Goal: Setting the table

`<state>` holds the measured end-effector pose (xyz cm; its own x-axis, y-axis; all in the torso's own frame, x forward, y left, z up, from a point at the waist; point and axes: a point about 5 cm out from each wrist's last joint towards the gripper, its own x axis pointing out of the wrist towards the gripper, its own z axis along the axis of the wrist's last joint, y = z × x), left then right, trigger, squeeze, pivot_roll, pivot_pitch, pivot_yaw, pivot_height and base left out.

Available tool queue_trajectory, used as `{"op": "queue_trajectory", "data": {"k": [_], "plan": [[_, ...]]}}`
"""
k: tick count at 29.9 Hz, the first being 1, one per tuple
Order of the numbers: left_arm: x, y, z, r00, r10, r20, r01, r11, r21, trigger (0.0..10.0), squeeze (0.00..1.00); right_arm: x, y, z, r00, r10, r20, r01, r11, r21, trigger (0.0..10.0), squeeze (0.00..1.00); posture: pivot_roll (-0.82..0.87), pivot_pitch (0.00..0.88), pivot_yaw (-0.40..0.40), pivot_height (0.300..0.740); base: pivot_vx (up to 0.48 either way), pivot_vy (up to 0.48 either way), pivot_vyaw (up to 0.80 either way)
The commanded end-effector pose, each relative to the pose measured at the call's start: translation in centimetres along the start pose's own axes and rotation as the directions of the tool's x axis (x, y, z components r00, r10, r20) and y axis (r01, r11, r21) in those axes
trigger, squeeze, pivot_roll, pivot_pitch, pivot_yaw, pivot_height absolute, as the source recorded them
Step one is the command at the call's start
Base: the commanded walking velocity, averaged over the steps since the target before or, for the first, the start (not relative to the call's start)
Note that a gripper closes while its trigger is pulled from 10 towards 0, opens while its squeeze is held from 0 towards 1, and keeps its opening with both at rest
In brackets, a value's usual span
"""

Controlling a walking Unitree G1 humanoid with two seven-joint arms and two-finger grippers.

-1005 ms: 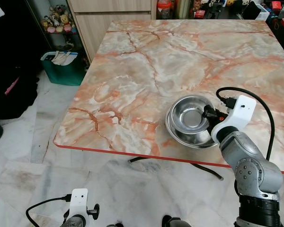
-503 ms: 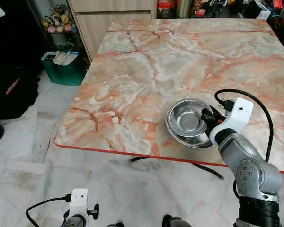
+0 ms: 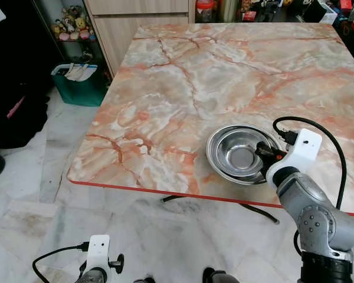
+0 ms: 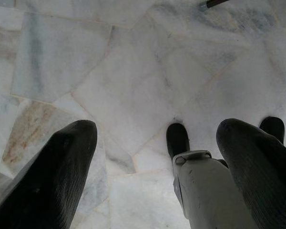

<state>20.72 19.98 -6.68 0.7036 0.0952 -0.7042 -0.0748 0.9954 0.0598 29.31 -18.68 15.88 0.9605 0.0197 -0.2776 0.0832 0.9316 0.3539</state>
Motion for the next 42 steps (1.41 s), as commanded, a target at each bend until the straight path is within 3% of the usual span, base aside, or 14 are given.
{"op": "queue_trajectory", "data": {"k": [1,17,29,30,31,32,33,35,36,37,38,42], "plan": [[-0.2,0.3,-0.6,1.000,0.002,-0.026,-0.002,1.000,0.003,10.0,0.00,-0.3,0.0,0.1,1.000,-0.002,0.007,0.002,1.000,0.007,10.0,0.00,-0.09,0.193,0.075,0.740,0.000,0.000,0.00],[-0.2,0.9,-0.6,1.000,0.008,-0.026,-0.008,1.000,0.007,10.0,0.00,-0.1,-0.4,0.6,0.999,-0.028,0.027,0.028,1.000,0.012,10.0,0.00,-0.09,0.193,0.076,0.740,0.000,0.000,0.00],[0.0,-0.2,-0.1,1.000,-0.008,-0.004,0.008,1.000,0.009,10.0,0.00,0.2,-0.4,0.2,1.000,-0.021,0.023,0.020,1.000,0.014,10.0,0.00,-0.08,0.194,0.075,0.740,0.000,0.000,0.00],[0.0,-0.2,-0.1,1.000,-0.009,-0.002,0.009,1.000,0.009,10.0,0.00,0.2,-0.3,0.2,1.000,-0.018,0.022,0.018,1.000,0.015,10.0,0.60,-0.08,0.195,0.075,0.740,0.000,0.000,0.00],[0.0,-0.2,-0.1,1.000,-0.009,-0.002,0.009,1.000,0.009,10.0,0.00,0.2,-0.3,0.2,1.000,-0.018,0.022,0.018,1.000,0.015,10.0,0.60,-0.08,0.195,0.075,0.740,0.000,0.000,0.00],[0.0,-0.2,0.0,1.000,-0.009,0.000,0.009,1.000,0.008,10.0,0.00,0.2,-0.3,0.2,1.000,-0.013,0.021,0.013,1.000,0.016,10.0,0.96,-0.08,0.195,0.075,0.740,0.000,0.000,0.00],[0.0,-0.2,0.0,1.000,-0.009,0.003,0.009,1.000,0.008,10.0,0.00,0.2,-0.2,0.1,1.000,-0.008,0.020,0.007,1.000,0.012,10.0,1.00,-0.08,0.195,0.075,0.740,0.000,0.000,0.00],[0.0,-0.2,0.1,1.000,-0.008,0.006,0.008,1.000,0.007,10.0,0.00,0.3,-0.1,0.2,1.000,-0.008,0.022,0.008,1.000,0.012,10.0,1.00,-0.08,0.195,0.075,0.740,0.000,0.000,0.00],[0.0,-0.2,0.1,1.000,-0.008,0.008,0.008,1.000,0.007,10.0,0.00,0.3,-0.1,0.3,1.000,-0.009,0.024,0.009,1.000,0.011,10.0,0.89,-0.08,0.195,0.075,0.740,0.000,0.000,0.00],[0.0,-0.2,0.2,1.000,-0.009,0.012,0.009,1.000,0.008,10.0,0.00,0.3,-0.1,0.3,1.000,-0.009,0.025,0.009,1.000,0.010,10.0,0.08,-0.08,0.195,0.075,0.740,0.000,0.000,0.00],[0.0,-0.2,0.2,1.000,-0.010,0.013,0.010,1.000,0.008,10.0,0.00,0.3,-0.1,0.3,1.000,-0.010,0.026,0.010,1.000,0.010,10.0,0.00,-0.08,0.195,0.075,0.740,0.000,0.000,0.00],[0.1,-0.2,0.4,1.000,-0.010,0.019,0.010,1.000,0.007,10.0,0.00,0.3,-0.1,0.4,1.000,-0.010,0.027,0.010,1.000,0.008,10.0,0.00,-0.08,0.194,0.074,0.740,0.000,0.000,0.00]]}}
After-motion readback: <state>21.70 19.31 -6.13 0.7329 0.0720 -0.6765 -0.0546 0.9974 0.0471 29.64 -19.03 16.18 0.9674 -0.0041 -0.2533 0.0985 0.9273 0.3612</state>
